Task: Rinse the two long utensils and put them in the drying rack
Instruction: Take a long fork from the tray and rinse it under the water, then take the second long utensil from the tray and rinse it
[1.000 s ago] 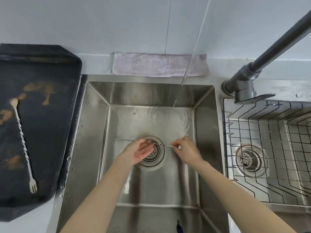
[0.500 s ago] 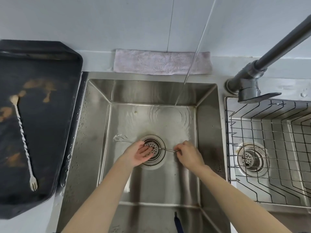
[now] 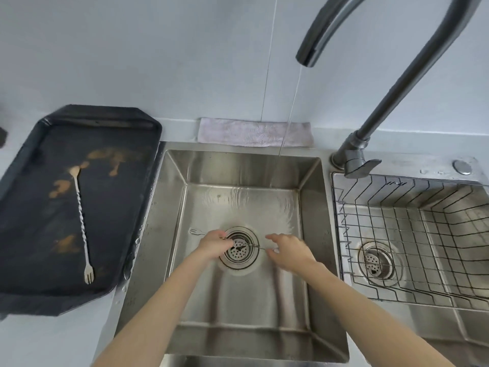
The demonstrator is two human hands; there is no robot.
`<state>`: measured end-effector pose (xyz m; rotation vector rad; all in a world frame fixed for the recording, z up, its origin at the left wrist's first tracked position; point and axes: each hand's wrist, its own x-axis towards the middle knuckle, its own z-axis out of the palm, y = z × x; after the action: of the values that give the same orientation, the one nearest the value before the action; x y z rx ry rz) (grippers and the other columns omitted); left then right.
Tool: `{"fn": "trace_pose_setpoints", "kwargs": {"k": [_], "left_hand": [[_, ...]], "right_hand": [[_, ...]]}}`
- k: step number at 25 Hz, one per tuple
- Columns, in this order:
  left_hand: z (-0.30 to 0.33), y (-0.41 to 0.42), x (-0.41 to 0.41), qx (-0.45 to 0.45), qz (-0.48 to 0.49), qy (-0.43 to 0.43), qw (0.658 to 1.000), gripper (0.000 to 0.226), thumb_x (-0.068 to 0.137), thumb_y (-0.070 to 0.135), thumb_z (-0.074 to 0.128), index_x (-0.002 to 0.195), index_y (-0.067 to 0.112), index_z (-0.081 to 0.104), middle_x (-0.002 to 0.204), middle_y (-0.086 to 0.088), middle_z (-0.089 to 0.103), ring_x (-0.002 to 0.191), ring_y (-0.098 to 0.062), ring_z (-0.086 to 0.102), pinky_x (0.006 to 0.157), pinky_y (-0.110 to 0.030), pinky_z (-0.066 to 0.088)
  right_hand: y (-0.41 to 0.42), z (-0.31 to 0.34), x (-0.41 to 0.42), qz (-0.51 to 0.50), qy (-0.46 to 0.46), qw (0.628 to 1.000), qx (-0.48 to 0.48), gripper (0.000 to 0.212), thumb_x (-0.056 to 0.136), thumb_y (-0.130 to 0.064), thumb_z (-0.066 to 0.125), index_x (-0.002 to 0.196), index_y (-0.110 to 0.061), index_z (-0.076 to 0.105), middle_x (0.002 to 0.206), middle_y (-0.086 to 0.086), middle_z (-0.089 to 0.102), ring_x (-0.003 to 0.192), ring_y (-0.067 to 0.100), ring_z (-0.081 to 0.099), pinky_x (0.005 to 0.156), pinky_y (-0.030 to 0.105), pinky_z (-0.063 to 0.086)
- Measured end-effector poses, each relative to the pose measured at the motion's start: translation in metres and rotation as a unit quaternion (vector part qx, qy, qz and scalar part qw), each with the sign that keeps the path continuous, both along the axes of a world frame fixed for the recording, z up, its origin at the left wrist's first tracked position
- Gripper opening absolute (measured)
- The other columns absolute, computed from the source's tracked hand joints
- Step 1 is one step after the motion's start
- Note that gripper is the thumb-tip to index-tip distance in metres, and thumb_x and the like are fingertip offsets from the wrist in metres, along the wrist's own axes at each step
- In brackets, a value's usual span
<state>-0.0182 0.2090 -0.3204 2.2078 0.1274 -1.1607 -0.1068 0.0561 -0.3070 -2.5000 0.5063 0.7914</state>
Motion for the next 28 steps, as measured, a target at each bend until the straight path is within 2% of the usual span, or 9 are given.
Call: {"fn": "trace_pose_setpoints", "kwargs": {"k": [1,5,11,15,19,24,28], "left_hand": [[0.007,0.003,-0.001,0.003,-0.032,-0.013,0.999,0.023,0.079,0.022,0.058,0.101,0.015,0.062,0.118,-0.012,0.059,0.113,-0.023,0.053,0.089,-0.025,0.044],[0.037,0.019,0.001,0.058,-0.115,-0.116,0.985,0.042,0.087,0.017,0.056,0.128,0.01,0.05,0.135,-0.01,0.053,0.126,-0.025,0.048,0.103,-0.028,0.038],[0.075,0.057,0.0,0.14,-0.207,-0.244,0.937,0.041,0.092,0.023,0.047,0.132,0.019,0.045,0.137,-0.004,0.052,0.123,-0.024,0.052,0.1,-0.032,0.041],[0.094,0.089,0.001,0.133,-0.175,-0.305,0.927,0.031,0.091,0.019,0.045,0.121,0.018,0.055,0.129,-0.003,0.058,0.117,-0.024,0.054,0.094,-0.033,0.044],[0.103,0.13,0.016,0.135,-0.146,-0.334,0.922,0.026,0.091,0.02,0.046,0.115,0.016,0.057,0.12,-0.006,0.062,0.11,-0.028,0.057,0.091,-0.036,0.046],[0.103,0.182,0.042,0.154,-0.112,-0.331,0.924,0.023,0.092,0.022,0.048,0.111,0.014,0.057,0.116,-0.009,0.065,0.107,-0.03,0.059,0.093,-0.039,0.05],[0.099,0.211,0.058,0.183,-0.114,-0.32,0.922,0.024,0.093,0.021,0.049,0.113,0.01,0.056,0.115,-0.011,0.064,0.102,-0.027,0.062,0.089,-0.035,0.051]], "right_hand": [[0.003,0.007,-0.001,0.003,-0.008,1.0,-0.004,0.044,0.093,-0.03,0.045,0.136,-0.021,0.043,0.131,0.01,0.058,0.122,0.029,0.053,0.102,0.038,0.041],[0.018,0.034,-0.003,0.018,-0.048,0.998,-0.02,0.042,0.094,-0.032,0.045,0.134,-0.019,0.044,0.133,0.011,0.055,0.122,0.029,0.052,0.103,0.04,0.039],[0.053,0.063,0.001,0.0,-0.124,0.992,0.002,0.037,0.093,-0.027,0.046,0.129,-0.02,0.049,0.131,0.007,0.056,0.118,0.03,0.054,0.095,0.039,0.046],[0.088,0.077,0.009,-0.002,-0.158,0.987,0.027,0.033,0.092,-0.023,0.047,0.125,-0.02,0.052,0.126,0.005,0.058,0.114,0.026,0.056,0.092,0.037,0.046],[0.131,0.084,0.025,0.0,-0.181,0.981,0.065,0.032,0.091,-0.02,0.048,0.121,-0.017,0.055,0.117,0.008,0.063,0.11,0.027,0.057,0.093,0.039,0.048],[0.185,0.088,0.05,0.019,-0.196,0.976,0.094,0.029,0.091,-0.02,0.048,0.115,-0.012,0.061,0.114,0.012,0.065,0.107,0.031,0.059,0.092,0.039,0.05],[0.225,0.087,0.069,0.07,-0.183,0.977,0.088,0.029,0.093,-0.024,0.049,0.114,-0.009,0.061,0.115,0.013,0.064,0.107,0.032,0.059,0.091,0.039,0.05]]}}
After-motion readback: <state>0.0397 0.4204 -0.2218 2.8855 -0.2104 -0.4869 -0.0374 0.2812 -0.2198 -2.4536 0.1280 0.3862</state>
